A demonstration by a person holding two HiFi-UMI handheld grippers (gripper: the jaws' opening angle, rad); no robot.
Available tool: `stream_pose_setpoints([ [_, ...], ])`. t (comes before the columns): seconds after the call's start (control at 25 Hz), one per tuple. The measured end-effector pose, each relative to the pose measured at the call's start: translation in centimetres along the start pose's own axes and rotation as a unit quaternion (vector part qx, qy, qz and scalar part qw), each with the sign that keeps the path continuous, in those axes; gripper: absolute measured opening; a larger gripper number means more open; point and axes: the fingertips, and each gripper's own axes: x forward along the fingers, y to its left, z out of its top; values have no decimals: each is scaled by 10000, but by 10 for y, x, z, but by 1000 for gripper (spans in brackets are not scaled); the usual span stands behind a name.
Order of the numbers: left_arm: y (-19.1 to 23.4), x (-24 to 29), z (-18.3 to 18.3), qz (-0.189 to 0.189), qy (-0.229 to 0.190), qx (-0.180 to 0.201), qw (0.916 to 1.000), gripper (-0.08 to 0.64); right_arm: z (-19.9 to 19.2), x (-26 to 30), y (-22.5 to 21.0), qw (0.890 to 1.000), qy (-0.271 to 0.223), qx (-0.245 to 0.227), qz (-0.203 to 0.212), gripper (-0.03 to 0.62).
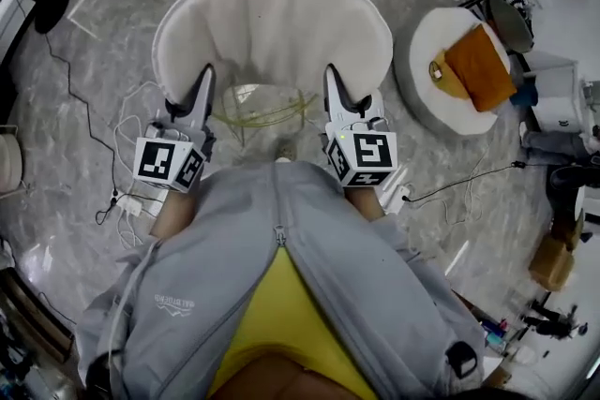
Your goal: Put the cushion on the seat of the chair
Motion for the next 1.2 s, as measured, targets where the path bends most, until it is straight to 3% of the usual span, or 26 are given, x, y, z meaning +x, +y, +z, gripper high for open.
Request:
stream_pose_setpoints([
  [0.32,-22,29,-38,643,229,-189,9975,61,-30,29,-50,9965,353,-5,752,74],
  [0.56,-17,25,-69,901,636,-434,9930,62,-62,41,-51,9918,699,122,1066,74],
  [0.92,14,12,-162,1004,1655,-1382,9713,65,-136,56,-34,9766,1775,30,1217,74],
  [1.2,40,10,-227,987,2214,-1549,9577,66,-199,76,-25,9658,2213,163,1340,75],
])
